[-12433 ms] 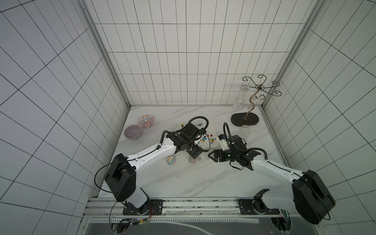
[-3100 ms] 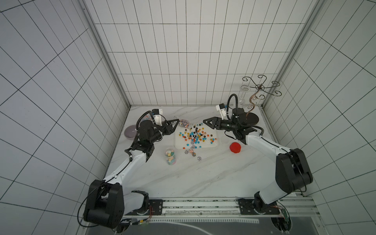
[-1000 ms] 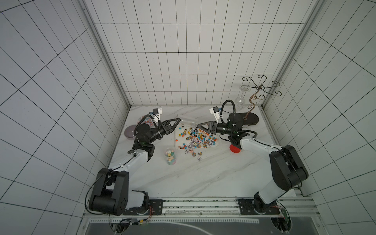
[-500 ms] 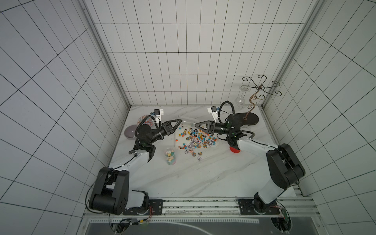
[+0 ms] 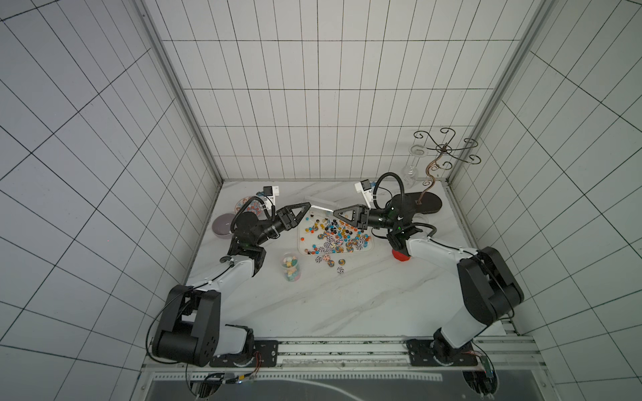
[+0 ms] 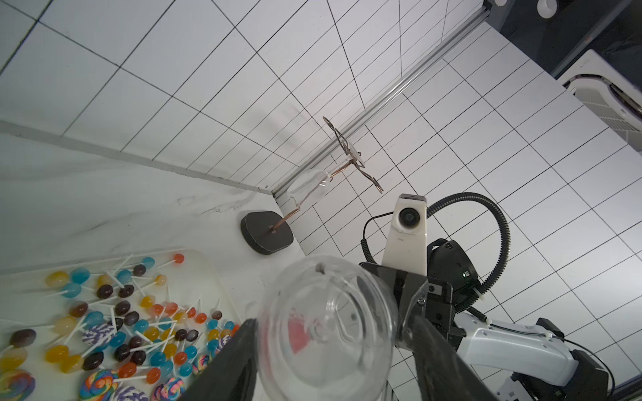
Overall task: Pour the candies out of the jar
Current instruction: Place the jar at the center of the board.
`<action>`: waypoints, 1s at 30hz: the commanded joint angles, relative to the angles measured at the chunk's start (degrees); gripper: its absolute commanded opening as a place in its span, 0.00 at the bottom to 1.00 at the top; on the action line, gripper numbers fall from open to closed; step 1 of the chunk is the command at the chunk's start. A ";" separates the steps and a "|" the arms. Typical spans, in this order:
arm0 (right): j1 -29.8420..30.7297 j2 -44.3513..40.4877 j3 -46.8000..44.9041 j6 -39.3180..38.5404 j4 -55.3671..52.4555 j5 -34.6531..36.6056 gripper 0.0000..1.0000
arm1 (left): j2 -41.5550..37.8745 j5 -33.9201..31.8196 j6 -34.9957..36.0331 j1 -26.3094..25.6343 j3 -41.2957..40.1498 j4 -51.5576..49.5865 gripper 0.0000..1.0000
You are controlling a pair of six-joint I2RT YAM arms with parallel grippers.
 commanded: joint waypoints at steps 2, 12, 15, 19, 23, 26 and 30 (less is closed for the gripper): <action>-0.97 -4.88 0.45 -7.80 -14.67 3.28 0.00 | -1.64 0.72 8.65 0.60 4.33 -9.48 0.96; -6.46 -10.89 17.42 -34.62 -68.65 22.07 0.00 | -3.72 -6.28 31.24 3.39 15.55 -35.70 0.97; -7.11 -8.77 25.24 -40.81 -83.67 31.66 0.00 | -3.67 -13.64 40.84 3.25 19.02 -46.74 0.97; -7.86 -5.19 31.41 -44.40 -93.50 41.18 0.00 | -4.16 -22.18 47.72 3.31 21.03 -55.54 0.97; -8.92 -0.39 36.59 -45.97 -98.26 44.65 0.00 | -5.23 -22.95 49.01 3.39 21.26 -57.73 0.97; -9.17 5.02 41.82 -47.29 -102.56 46.76 0.00 | -5.85 -21.78 49.01 3.30 21.00 -57.91 0.97; -9.27 11.41 47.66 -48.93 -106.85 49.21 0.00 | -6.02 -21.28 49.25 3.12 21.37 -58.46 0.97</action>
